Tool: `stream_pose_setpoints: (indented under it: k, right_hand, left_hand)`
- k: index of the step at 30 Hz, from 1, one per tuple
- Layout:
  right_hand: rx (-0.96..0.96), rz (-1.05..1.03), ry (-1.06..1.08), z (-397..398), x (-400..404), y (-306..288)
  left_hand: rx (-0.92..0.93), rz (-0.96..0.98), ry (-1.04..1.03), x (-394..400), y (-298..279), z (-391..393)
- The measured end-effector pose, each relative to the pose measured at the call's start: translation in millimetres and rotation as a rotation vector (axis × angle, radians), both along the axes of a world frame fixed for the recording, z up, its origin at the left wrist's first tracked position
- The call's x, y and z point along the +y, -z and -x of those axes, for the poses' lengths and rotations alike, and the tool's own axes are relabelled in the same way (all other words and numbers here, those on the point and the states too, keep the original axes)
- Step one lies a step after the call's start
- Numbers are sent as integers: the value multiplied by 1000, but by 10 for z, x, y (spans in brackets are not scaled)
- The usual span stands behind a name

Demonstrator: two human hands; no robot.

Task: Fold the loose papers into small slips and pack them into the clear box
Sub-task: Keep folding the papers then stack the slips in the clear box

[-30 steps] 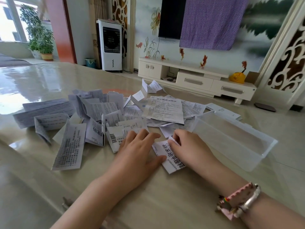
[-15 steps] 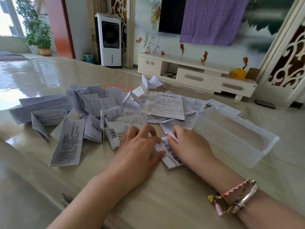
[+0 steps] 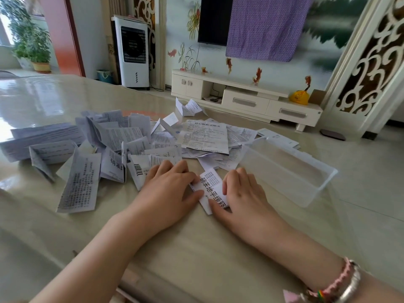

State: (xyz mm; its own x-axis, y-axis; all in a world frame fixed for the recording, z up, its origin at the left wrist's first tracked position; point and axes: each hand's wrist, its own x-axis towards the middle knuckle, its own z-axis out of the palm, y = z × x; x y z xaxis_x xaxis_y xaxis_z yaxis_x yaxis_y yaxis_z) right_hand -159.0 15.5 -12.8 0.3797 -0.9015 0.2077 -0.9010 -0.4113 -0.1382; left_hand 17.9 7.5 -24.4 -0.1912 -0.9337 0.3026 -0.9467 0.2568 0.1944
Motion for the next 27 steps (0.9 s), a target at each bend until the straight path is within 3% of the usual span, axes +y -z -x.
stream_pose_setpoints:
  k: [12, 23, 27]
  right_hand:
    - [-147, -43, 197, 246, -100, 13]
    - [-158, 15, 142, 195, -106, 15]
    - [-184, 69, 18, 219, -115, 13]
  left_hand:
    - [-92, -45, 40, 88, 44, -4]
    - [-64, -107, 29, 121, 9, 17]
    - [-18, -141, 18, 79, 30, 11]
